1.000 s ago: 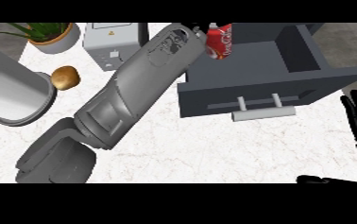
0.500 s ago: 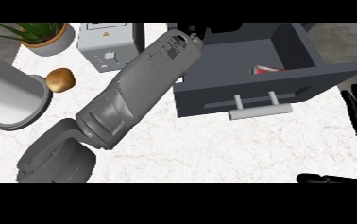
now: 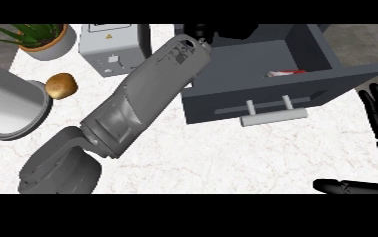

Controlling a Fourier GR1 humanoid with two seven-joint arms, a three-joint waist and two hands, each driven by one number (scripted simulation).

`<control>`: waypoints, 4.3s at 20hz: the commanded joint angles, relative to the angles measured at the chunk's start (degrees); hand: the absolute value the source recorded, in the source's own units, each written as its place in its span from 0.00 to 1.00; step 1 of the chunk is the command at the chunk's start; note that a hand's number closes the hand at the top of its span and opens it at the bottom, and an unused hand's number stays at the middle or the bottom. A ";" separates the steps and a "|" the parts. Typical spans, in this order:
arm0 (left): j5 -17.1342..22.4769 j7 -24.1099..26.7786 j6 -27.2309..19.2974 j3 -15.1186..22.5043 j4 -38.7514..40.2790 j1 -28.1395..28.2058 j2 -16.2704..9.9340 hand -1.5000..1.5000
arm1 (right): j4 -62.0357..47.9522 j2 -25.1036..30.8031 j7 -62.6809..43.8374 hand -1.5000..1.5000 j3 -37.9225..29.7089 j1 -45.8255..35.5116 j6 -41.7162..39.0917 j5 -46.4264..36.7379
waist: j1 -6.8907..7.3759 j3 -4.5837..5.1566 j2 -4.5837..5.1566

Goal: Pick up the can, place it into the drawer and close the drawer

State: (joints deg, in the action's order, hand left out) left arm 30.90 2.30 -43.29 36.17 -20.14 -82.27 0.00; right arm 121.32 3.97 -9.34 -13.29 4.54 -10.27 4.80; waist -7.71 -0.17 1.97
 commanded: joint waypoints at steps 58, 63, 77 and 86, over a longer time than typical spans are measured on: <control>1.57 -15.76 -2.53 0.13 -35.63 12.09 -21.20 0.00 | -64.09 5.54 15.46 0.00 11.81 -30.70 36.13 -71.74 | 11.10 0.10 -1.98; 0.24 -16.54 -3.28 1.08 -37.76 15.28 -21.47 0.00 | -73.45 4.37 14.92 0.00 9.12 -37.98 42.23 -73.29 | 11.50 0.06 -1.45; -1.33 -18.30 -1.37 0.02 -51.12 25.89 -28.47 0.00 | -98.10 7.10 14.20 0.00 1.97 -60.02 51.33 -74.61 | 13.48 0.06 -0.72; -2.71 -17.31 -1.65 -0.55 -55.82 31.62 -29.66 0.00 | -104.63 7.88 14.68 0.00 0.14 -65.58 53.70 -74.05 | 13.48 0.04 -0.24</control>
State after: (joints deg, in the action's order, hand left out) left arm 28.61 -15.92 -44.94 35.98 -74.32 -53.47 -29.37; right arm 20.30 12.32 4.88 -12.07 -56.77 43.18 -69.90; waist 4.83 0.09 0.82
